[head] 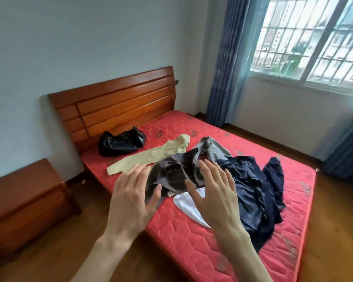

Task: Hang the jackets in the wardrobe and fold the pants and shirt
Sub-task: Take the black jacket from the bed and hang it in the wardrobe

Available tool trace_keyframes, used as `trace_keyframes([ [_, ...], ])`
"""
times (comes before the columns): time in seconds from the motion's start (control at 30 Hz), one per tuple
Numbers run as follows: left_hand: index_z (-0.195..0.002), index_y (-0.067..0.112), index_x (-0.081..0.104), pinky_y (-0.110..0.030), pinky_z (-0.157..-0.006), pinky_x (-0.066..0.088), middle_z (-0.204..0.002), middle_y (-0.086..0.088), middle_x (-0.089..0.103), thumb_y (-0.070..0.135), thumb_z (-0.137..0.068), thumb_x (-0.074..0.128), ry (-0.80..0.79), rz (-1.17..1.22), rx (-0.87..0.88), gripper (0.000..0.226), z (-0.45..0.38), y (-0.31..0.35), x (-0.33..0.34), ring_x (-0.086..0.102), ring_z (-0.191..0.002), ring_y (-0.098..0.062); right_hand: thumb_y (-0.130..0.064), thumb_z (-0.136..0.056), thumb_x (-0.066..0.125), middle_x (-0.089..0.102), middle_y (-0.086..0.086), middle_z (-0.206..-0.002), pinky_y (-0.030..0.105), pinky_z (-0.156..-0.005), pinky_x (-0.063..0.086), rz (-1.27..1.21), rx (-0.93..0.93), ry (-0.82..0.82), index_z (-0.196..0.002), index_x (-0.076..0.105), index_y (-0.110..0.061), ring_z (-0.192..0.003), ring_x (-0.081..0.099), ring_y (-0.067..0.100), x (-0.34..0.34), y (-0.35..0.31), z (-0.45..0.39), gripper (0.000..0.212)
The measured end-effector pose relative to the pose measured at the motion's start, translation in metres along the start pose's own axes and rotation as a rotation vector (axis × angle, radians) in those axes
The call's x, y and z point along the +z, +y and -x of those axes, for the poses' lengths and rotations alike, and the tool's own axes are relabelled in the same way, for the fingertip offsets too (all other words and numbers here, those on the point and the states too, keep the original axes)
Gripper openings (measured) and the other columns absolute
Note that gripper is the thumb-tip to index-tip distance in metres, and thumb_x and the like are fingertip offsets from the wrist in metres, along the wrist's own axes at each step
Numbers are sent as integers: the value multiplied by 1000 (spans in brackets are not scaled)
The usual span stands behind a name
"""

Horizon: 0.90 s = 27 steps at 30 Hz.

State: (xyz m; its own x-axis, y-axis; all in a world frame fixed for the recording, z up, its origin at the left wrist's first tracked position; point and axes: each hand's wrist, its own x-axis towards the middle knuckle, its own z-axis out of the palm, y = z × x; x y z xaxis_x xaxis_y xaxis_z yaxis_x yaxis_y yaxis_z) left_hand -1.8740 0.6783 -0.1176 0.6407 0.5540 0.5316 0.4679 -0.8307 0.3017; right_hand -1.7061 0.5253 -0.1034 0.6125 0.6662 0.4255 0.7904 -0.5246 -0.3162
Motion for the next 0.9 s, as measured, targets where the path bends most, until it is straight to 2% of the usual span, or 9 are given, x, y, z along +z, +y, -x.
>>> trace_keyframes([
  [0.07, -147, 15, 54, -52, -118, 41, -149, -4, 57, 59, -104, 40, -33, 41, 11, 63, -22, 6, 17, 46, -145, -22, -69, -103, 35, 42, -4, -163, 43, -130, 17, 17, 47, 19, -159, 40, -23, -156, 28, 14, 3, 16, -14, 72],
  [0.23, -148, 16, 53, -45, -120, 38, -149, -3, 57, 59, -104, 41, -67, 74, 77, 62, -72, 14, 59, 45, -145, -21, -69, -102, 34, 45, -3, -161, 44, -129, 22, 24, 120, 65, -157, 43, -23, -154, 33, 16, 13, 49, -48, 72],
  [0.33, -148, 16, 53, -46, -119, 39, -149, -4, 57, 58, -105, 40, -84, 81, 104, 62, -98, 17, 83, 47, -144, -21, -70, -103, 32, 42, -5, -163, 41, -130, 17, 58, 171, 52, -158, 41, -24, -155, 31, 15, 21, 70, -62, 72],
  [0.5, -146, 15, 55, -45, -118, 37, -149, -4, 58, 55, -104, 43, -103, 108, 154, 59, -127, 33, 116, 47, -144, -21, -66, -102, 40, 42, -4, -164, 38, -130, 12, 90, 262, 54, -158, 42, -22, -155, 31, 15, 22, 103, -71, 71],
  [0.77, -144, 14, 56, -47, -117, 41, -148, -4, 58, 52, -104, 43, -175, 159, 243, 57, -173, 54, 177, 46, -144, -21, -67, -102, 35, 46, -1, -160, 43, -129, 21, 143, 383, 81, -157, 44, -19, -153, 36, 17, 35, 152, -87, 73],
  [0.9, -144, 16, 56, -46, -115, 42, -147, -2, 59, 52, -104, 42, -199, 181, 296, 55, -199, 61, 214, 46, -143, -20, -66, -103, 38, 47, -1, -160, 43, -128, 24, 177, 439, 66, -157, 44, -19, -153, 36, 17, 51, 172, -99, 72],
])
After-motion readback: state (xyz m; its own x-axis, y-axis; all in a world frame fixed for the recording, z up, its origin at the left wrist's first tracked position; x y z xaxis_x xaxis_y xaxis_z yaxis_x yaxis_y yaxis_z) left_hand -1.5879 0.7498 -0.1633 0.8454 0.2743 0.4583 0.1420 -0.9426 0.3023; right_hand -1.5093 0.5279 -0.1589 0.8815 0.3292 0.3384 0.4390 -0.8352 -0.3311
